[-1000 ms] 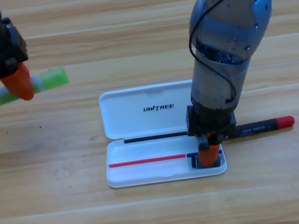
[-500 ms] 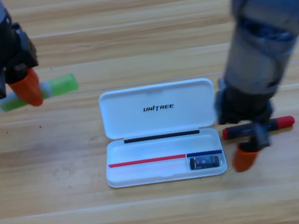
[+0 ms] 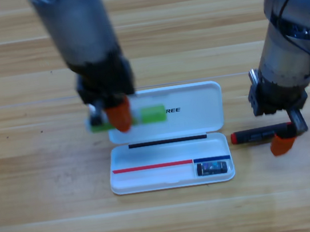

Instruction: Clean up eraser and pencils

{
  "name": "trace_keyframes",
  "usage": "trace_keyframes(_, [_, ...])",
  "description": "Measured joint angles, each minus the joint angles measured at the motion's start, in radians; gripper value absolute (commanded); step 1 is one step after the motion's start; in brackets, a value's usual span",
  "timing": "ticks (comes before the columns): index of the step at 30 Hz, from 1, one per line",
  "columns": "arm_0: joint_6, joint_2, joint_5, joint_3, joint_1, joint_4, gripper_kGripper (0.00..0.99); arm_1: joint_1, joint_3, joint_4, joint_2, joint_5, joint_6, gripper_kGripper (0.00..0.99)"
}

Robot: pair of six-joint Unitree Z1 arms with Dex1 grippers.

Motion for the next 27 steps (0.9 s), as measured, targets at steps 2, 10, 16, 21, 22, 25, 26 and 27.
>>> trace_keyframes(2, [0.000,0.042,-0.005,-0.014,-0.010,0.000,0.000,-0.018,-0.003,-0.013,0.020,-0.003,-0.009,0.986])
trace_keyframes(10, [0.000,0.160,-0.019,-0.048,-0.020,0.000,0.000,-0.059,-0.038,-0.025,0.095,-0.003,-0.047,0.928])
trace_keyframes(16, [-0.005,0.175,-0.031,-0.055,-0.020,0.000,0.000,-0.073,-0.060,-0.026,0.128,-0.003,-0.064,0.811])
trace_keyframes(21, [-0.020,0.178,-0.046,-0.055,-0.020,0.000,0.000,-0.079,-0.073,-0.026,0.153,-0.003,-0.077,0.652])
trace_keyframes(22, [-0.020,0.179,-0.051,-0.055,-0.020,0.000,0.000,-0.081,-0.080,-0.026,0.156,-0.003,-0.080,0.561])
trace_keyframes(25, [-0.020,0.188,-0.068,-0.054,-0.020,0.000,0.000,-0.082,-0.092,-0.026,0.163,-0.003,-0.088,0.272])
trace_keyframes(26, [-0.020,0.192,-0.072,-0.054,-0.020,0.000,0.000,-0.083,-0.093,-0.026,0.165,-0.003,-0.089,0.149])
trace_keyframes(27, [-0.020,0.197,-0.074,-0.054,-0.020,0.000,0.000,-0.083,-0.094,-0.026,0.165,-0.003,-0.091,0.029])
